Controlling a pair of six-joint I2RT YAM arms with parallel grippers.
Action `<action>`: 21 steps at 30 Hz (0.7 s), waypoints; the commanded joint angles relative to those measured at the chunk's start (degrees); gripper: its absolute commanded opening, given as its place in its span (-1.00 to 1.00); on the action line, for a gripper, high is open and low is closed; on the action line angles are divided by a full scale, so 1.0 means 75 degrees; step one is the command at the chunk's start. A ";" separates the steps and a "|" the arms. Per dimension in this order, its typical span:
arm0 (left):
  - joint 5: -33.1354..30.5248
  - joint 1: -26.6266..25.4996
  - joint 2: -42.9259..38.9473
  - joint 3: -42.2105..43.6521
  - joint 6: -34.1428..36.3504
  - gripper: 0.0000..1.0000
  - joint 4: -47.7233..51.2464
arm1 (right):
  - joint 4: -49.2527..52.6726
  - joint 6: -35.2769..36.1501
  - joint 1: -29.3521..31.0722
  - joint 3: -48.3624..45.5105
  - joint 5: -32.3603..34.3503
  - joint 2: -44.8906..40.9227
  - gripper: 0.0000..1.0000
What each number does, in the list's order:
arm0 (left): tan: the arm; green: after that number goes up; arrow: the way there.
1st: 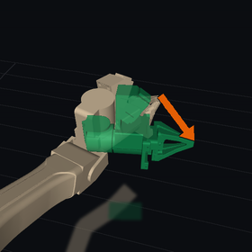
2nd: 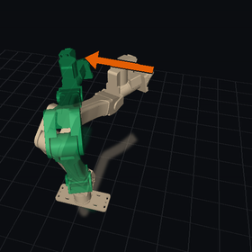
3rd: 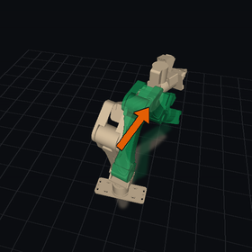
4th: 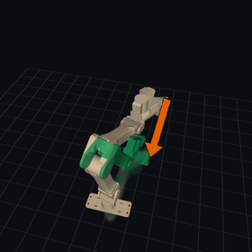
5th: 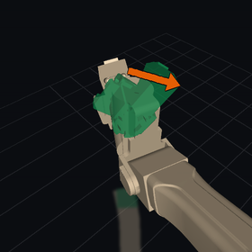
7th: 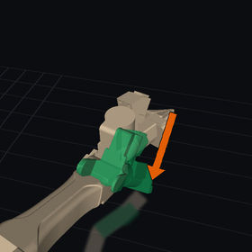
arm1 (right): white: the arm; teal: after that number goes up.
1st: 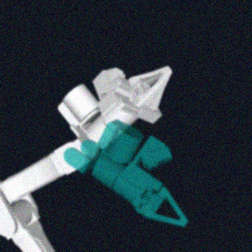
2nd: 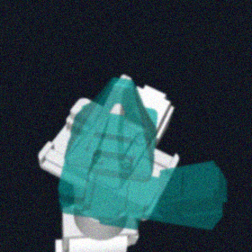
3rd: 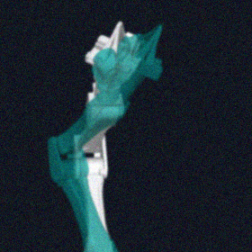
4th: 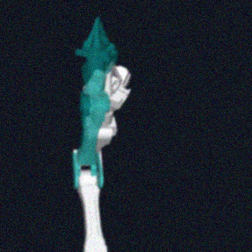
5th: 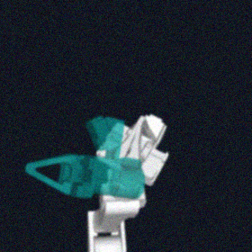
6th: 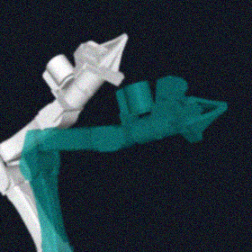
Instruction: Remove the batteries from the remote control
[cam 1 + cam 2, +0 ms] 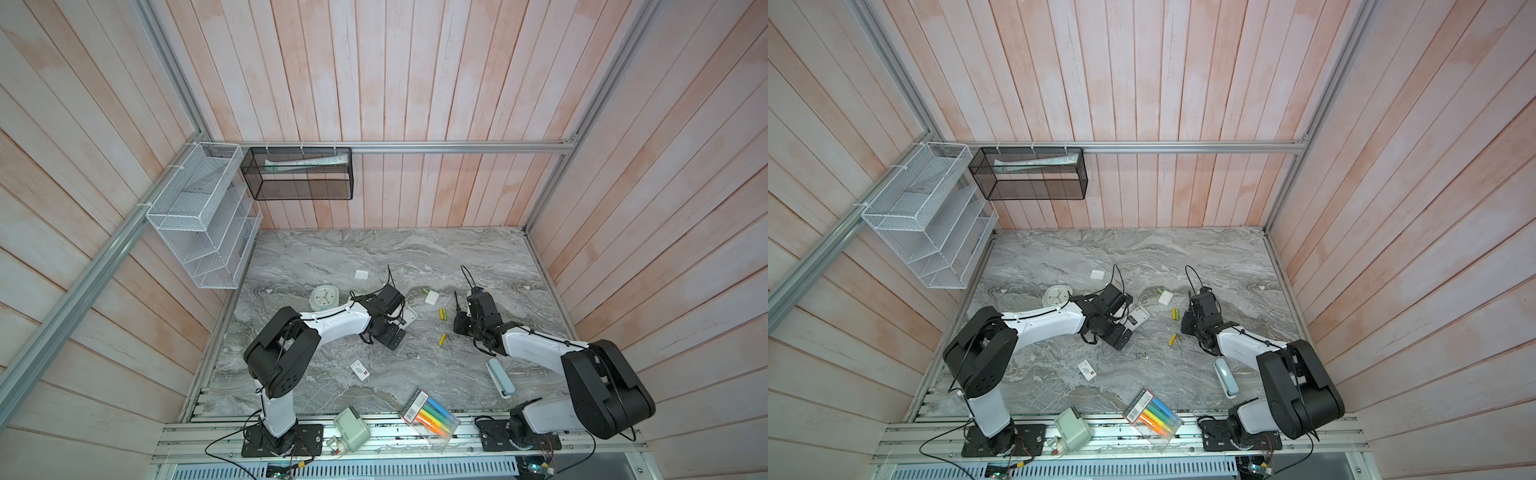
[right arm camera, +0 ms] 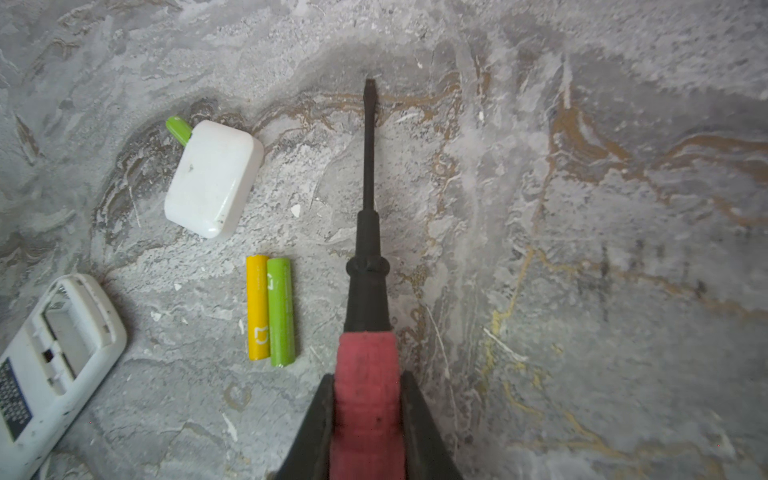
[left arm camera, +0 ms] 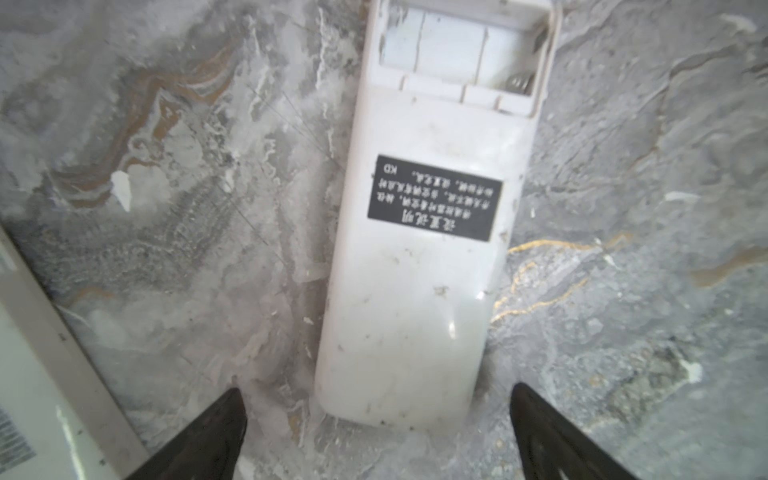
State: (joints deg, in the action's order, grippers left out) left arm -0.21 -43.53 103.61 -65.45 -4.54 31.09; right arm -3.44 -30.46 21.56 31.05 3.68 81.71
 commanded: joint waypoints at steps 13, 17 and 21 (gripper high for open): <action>-0.0504 0.0494 -0.1648 0.0401 -0.0372 1.00 -0.0529 | 0.1272 -0.0041 -0.0016 0.0222 0.0148 0.0683 -0.40; -0.0673 0.0725 -0.2060 0.0633 -0.0516 1.00 -0.0702 | 0.1358 0.0035 -0.0016 0.0261 0.0213 0.0582 -0.27; -0.0928 0.0919 -0.2533 0.0864 -0.0601 1.00 -0.0863 | 0.1527 0.0174 -0.0012 0.0375 0.0337 0.0280 -0.05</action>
State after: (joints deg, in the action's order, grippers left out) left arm -4.60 -37.41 87.22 -60.27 -7.73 26.79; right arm 0.69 -30.02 21.67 34.02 4.47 84.42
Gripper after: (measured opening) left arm 0.998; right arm 0.449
